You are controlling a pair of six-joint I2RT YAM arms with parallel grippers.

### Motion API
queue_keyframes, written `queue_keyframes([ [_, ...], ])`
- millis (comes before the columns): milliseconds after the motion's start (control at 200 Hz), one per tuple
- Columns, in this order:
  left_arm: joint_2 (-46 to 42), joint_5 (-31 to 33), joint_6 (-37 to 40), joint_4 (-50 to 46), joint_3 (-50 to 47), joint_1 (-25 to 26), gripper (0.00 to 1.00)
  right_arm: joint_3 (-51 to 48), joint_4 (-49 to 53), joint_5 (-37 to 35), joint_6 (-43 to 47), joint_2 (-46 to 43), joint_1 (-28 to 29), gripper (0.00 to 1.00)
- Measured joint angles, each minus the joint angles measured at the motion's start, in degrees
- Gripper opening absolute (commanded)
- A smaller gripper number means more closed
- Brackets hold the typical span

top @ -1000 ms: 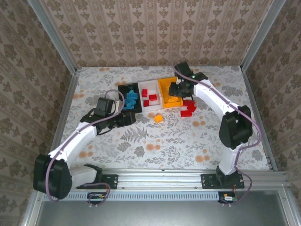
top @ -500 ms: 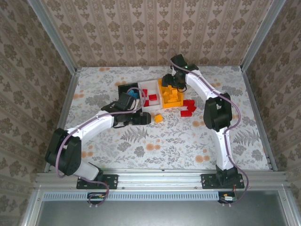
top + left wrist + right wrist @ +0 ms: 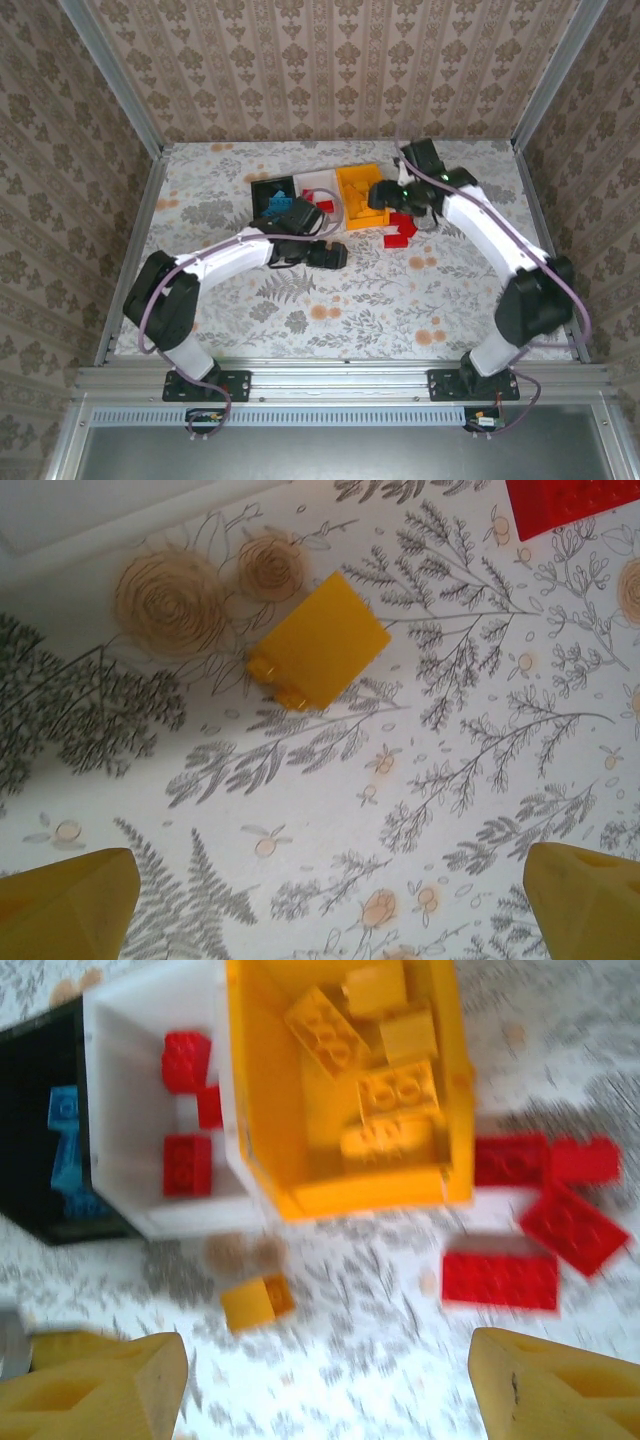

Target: Sort the legos into containers by color

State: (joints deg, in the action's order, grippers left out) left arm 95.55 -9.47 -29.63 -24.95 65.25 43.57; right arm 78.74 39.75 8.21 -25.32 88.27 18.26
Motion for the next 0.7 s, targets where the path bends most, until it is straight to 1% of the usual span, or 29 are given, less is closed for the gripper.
queue_keyframes([
  [115, 4.31, 1.7, -0.28, -0.24, 3.76, 0.76, 1.0, -10.08, -0.26, -0.02, -0.39, -9.9, 0.0, 0.74],
  [250, 10.43, 3.34, -0.37, -1.95, 8.9, 1.33, 1.0, -17.4, -0.24, 0.0, -0.57, -15.87, 0.0, 0.73],
  [350, 14.95, 4.83, 0.11, -3.02, 12.28, 1.46, 1.0, -19.87, -0.22, 0.24, -0.59, -17.42, 0.0, 0.72],
  [530, 19.32, 6.32, 2.27, -4.5, 15.65, 1.46, 0.99, -20.31, -0.31, 1.36, -0.52, -17.66, 0.0, 0.72],
  [700, 22.25, 6.51, 4.46, -4.96, 18.27, 1.46, 0.93, -20.31, -0.31, 1.55, -0.26, -17.57, -0.02, 0.72],
])
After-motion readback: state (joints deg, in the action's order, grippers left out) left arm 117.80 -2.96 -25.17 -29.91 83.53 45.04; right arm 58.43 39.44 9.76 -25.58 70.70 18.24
